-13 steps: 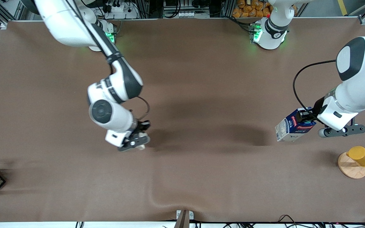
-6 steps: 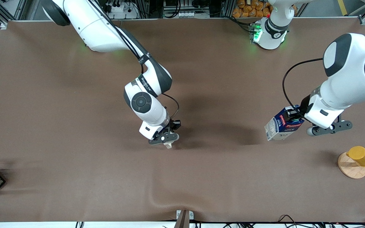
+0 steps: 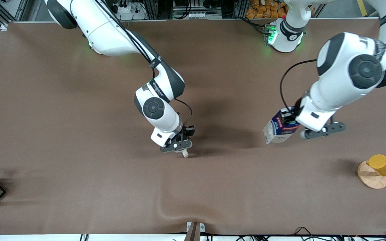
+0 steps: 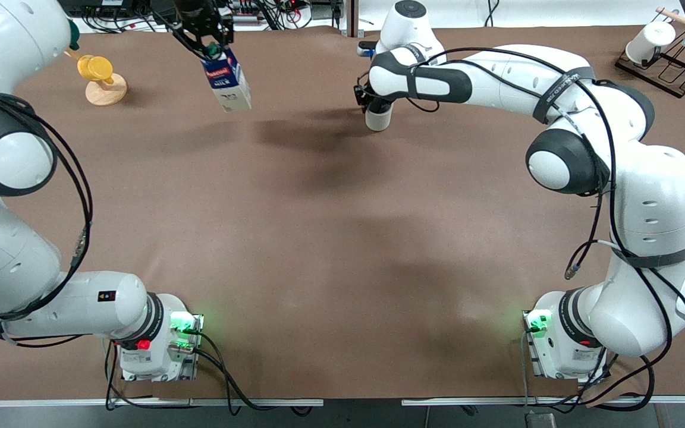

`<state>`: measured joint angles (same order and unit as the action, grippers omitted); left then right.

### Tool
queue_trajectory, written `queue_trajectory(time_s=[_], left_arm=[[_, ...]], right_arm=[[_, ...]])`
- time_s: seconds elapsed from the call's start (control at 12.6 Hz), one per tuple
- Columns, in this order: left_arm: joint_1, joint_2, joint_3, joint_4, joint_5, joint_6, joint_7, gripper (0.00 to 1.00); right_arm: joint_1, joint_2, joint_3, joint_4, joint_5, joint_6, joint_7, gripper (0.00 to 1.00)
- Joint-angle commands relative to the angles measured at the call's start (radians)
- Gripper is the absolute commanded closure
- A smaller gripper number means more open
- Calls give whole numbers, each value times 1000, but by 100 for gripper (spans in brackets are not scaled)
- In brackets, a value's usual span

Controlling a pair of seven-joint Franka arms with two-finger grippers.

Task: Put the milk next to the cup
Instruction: 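Carry the mug and the carton toward the table middle with both grippers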

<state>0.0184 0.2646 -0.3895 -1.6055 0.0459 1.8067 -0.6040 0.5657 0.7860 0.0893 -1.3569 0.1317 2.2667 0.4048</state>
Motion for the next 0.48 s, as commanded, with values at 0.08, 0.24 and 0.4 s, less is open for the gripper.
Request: queue_trajectory(time_s=[0.08,0.24,0.4], left_arm=[[-119,25,0,16,14,-42,-147,61],[-181,31,0,16,9,-44,-171,61],[-242,57,0,21,6,-43,-229,61]], right_arm=[[-27,-19,-11,28,16,-22,22,0],[-78,-83,-10,25,16,-117,20,0],[-176,-148,-10,22,14,-257,8,0]])
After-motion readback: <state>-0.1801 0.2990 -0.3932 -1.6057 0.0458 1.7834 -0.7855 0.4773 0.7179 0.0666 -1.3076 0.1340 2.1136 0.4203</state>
